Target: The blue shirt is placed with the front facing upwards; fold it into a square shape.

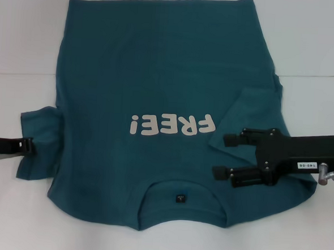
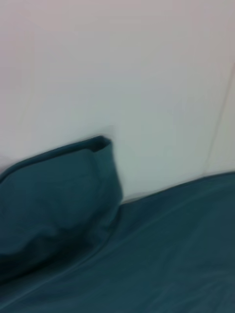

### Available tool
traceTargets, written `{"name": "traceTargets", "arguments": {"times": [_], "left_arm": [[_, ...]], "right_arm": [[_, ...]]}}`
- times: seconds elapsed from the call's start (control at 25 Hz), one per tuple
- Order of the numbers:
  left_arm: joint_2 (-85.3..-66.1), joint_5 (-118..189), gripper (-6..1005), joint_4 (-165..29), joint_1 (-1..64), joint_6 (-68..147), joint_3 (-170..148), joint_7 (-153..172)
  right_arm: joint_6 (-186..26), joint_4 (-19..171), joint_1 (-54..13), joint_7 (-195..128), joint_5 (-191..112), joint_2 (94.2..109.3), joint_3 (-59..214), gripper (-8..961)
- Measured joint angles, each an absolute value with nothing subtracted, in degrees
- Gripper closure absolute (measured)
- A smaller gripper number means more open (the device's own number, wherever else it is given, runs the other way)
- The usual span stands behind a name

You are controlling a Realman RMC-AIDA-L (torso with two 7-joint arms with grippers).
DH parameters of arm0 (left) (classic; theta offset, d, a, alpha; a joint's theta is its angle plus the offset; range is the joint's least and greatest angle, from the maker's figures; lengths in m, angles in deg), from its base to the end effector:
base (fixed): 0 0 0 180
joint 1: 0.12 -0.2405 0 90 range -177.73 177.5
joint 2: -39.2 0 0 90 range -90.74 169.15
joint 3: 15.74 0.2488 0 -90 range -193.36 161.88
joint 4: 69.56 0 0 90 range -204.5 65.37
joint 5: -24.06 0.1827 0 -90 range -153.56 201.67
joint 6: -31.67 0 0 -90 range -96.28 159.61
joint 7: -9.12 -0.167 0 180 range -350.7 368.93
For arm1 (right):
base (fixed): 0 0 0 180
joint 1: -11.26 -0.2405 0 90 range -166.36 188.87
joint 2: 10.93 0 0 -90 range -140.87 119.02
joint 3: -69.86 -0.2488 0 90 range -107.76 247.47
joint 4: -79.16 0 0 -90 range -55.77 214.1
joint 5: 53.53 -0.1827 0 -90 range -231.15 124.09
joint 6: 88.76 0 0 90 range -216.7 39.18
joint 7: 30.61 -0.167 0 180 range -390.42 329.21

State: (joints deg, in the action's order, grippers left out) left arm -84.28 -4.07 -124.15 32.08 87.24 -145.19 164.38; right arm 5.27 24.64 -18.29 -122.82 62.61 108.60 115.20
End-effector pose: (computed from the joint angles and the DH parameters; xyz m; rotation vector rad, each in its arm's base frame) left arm -0.2955 0.3768 0.0006 -1.8328 -1.5539 -0.1097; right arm 0.2064 0.3169 0.0060 -2.8115 0.5662 0.5692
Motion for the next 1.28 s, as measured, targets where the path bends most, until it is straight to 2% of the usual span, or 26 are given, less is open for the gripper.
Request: {"name": "traceTargets", "arguments": {"times": [0.96, 1.28], "left_arm": [[-82.75, -3.60, 944, -126.19, 30.32, 84.27, -146.19, 164.24], [-81.70, -3.62, 940, -125.76, 30.44, 81.99, -147.33, 163.93]], "right_arm": [[3.99, 26.00, -18.10, -122.89, 62.57, 108.78, 113.37, 12], [3.14, 27.84, -18.54, -122.89, 62.57, 108.84, 113.36, 11]]}}
